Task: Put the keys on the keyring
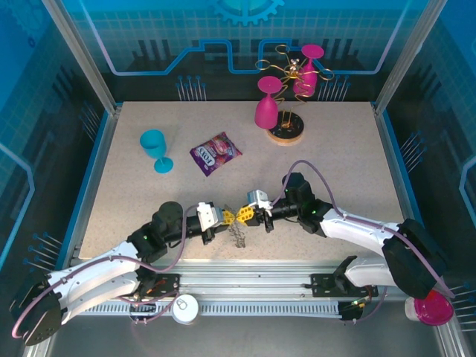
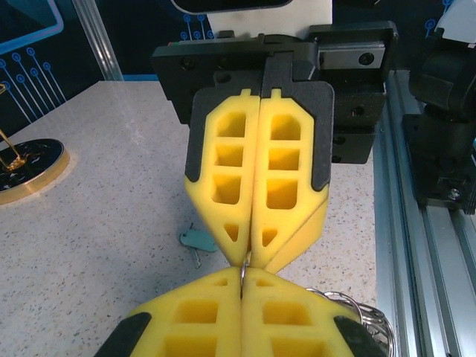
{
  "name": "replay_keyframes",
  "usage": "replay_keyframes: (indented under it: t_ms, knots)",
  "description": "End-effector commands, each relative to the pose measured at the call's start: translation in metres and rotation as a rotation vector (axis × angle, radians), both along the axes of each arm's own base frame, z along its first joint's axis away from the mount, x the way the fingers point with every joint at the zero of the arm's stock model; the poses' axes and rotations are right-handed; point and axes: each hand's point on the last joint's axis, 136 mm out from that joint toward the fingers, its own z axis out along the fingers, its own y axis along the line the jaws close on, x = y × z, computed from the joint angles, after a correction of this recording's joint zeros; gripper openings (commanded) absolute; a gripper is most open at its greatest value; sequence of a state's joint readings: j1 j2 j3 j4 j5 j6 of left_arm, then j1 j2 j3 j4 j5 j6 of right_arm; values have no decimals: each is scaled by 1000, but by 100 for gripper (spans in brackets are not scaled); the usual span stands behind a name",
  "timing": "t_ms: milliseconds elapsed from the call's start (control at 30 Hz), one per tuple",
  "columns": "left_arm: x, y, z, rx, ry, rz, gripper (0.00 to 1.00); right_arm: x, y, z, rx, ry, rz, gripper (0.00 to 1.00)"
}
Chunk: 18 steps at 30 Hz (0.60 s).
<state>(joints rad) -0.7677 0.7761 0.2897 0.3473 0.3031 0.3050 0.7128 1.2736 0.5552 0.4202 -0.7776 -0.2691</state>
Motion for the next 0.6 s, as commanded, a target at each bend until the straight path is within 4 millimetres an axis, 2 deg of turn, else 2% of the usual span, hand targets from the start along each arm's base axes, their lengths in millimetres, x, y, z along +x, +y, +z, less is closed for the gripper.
replay_keyframes:
  t_ms: [0, 67, 133, 267, 400, 567]
  knots:
    - [11, 5, 9, 15, -28, 59, 0, 9, -2, 8, 3, -38, -70, 22]
    - [16, 10, 6, 73, -15, 96, 0, 19, -9, 0, -59, -32, -141, 33]
    - [20, 14, 5, 144, 1, 118, 0, 26, -18, -9, -156, -27, -199, 36]
    - [18, 19, 0, 318, 30, 86, 0, 25, -25, -13, -262, -22, -211, 36]
    - [19, 19, 0, 455, 39, 34, 0, 15, -19, -6, -272, -64, -153, 36]
    - [17, 7, 12, 483, 57, -44, 0, 15, -11, 2, -201, -146, -126, 33]
